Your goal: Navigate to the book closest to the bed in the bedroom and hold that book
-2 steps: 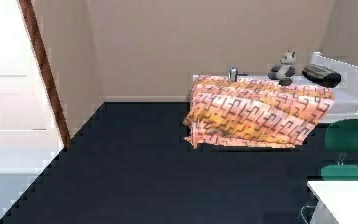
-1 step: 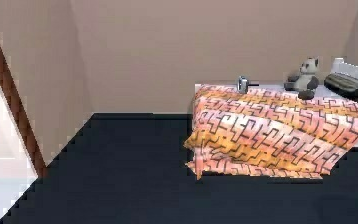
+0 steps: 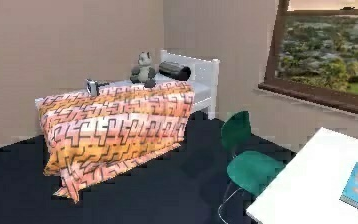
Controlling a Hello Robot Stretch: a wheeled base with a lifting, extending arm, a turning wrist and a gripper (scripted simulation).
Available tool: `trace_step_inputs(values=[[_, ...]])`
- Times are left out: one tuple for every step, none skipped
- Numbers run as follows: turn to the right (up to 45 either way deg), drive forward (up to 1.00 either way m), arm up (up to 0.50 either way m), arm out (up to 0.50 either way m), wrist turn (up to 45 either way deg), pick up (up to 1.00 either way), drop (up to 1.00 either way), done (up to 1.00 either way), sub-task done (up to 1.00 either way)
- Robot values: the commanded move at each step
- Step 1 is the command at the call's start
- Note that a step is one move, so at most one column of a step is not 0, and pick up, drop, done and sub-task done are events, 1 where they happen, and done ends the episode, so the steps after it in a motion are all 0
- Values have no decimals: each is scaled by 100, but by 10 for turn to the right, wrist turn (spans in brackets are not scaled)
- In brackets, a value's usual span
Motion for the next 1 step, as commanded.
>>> trace_step_inputs(values=[[0,100,0,0,0,0,0,0,0]])
